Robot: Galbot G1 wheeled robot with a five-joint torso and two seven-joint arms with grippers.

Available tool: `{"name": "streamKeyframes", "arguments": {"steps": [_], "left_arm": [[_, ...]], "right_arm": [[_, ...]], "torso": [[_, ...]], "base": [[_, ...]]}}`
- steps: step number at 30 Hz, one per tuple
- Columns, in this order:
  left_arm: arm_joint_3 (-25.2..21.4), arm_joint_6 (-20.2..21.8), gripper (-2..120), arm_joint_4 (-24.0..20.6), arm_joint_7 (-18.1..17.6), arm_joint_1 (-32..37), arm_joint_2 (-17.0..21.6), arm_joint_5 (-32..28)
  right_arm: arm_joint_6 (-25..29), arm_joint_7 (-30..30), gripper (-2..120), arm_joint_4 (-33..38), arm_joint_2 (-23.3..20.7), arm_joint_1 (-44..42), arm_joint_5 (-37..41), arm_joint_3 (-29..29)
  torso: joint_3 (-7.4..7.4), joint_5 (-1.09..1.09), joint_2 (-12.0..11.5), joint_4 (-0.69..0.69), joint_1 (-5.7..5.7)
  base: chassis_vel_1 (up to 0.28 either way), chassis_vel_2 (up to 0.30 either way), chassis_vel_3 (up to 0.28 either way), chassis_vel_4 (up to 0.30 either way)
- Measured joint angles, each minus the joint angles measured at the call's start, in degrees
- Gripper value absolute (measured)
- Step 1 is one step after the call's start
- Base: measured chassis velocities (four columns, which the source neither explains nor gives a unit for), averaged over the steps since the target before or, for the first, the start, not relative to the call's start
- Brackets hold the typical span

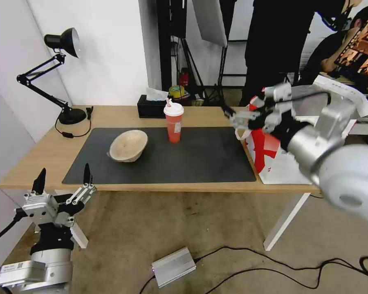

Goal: Pick up the trash from the table and place it into the takeout bag.

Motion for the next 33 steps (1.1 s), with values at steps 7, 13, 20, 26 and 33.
{"name": "streamKeyframes", "arguments": {"steps": [7,13,20,26,33], "left_arm": [[-0.02,0.01,100,-0.5,0.01,0.62,0.07,0.44],[-0.34,-0.03,100,-0.63,-0.15,1.49,0.87,0.5],[-0.24,-0.96,100,-0.66,-0.17,2.41,0.34,2.45],[0.71,-2.22,100,-0.67,0.35,3.21,-0.68,4.66],[0.9,-3.37,100,-0.67,0.67,3.35,-1.06,5.06]], "right_arm": [[2.52,-2.56,100,0.77,3.11,-10.05,-5.86,3.06],[5.36,-8.18,100,2.01,9.52,-24.06,-13.92,9.07],[10.54,-15.26,100,2.04,18.48,-42.02,-32.3,14.68],[16.52,-17.19,100,1.53,29.67,-53.12,-45.53,15.87],[21.79,-20.24,100,1.07,40.3,-59.44,-57.33,16.91]], "torso": [[0.0,0.01,0.0,-0.01,0.0],[0.0,0.0,0.0,0.0,0.0],[0.0,0.01,0.0,-0.01,0.0],[0.0,-0.02,0.01,-0.02,-0.01],[0.0,0.0,0.0,-0.02,-0.01]], "base": [[0.0,0.0,0.0,0.0],[0.0,0.0,0.0,0.0],[0.0,0.0,0.0,0.0],[0.0,0.0,0.0,0.0],[0.0,0.0,0.0,0.0]]}}
